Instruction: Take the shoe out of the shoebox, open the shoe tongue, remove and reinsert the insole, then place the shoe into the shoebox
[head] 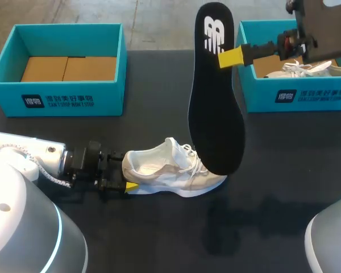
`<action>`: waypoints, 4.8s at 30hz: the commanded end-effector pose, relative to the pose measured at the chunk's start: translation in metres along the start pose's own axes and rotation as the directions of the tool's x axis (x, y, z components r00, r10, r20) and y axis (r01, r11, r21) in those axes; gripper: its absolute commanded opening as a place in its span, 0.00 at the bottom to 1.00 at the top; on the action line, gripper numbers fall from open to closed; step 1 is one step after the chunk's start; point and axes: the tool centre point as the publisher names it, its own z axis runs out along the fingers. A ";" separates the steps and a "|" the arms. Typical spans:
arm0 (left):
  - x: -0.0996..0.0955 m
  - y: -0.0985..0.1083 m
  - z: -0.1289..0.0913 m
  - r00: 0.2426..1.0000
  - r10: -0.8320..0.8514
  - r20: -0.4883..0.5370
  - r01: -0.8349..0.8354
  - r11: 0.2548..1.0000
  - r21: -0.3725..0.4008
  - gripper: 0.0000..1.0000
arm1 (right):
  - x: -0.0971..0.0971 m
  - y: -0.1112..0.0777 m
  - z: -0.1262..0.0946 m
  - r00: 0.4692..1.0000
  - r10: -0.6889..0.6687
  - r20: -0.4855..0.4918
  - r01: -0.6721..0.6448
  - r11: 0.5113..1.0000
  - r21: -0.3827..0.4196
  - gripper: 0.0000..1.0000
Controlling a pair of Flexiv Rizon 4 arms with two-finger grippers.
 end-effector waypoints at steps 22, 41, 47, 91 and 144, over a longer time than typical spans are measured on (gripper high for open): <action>0.000 -0.009 -0.001 0.999 -0.041 0.006 0.042 0.994 -0.102 1.00 | -0.001 0.001 0.003 1.000 0.001 0.000 -0.001 1.000 0.002 0.00; 0.010 -0.037 -0.027 0.999 -0.038 -0.017 0.028 0.915 -0.402 1.00 | -0.001 0.001 0.003 1.000 0.001 0.000 -0.001 1.000 0.002 0.00; 0.015 -0.047 -0.031 0.999 -0.040 -0.037 0.015 0.850 -0.526 1.00 | -0.001 0.001 0.003 1.000 0.001 0.000 -0.001 1.000 0.002 0.00; 0.030 -0.098 -0.073 0.993 0.116 0.023 -0.034 0.464 -0.885 1.00 | -0.001 0.001 0.003 1.000 0.001 0.000 -0.001 1.000 0.002 0.00; -0.006 -0.115 -0.031 0.984 0.175 0.027 -0.060 0.479 -0.876 1.00 | -0.001 0.001 0.003 1.000 0.001 0.000 -0.001 1.000 0.002 0.00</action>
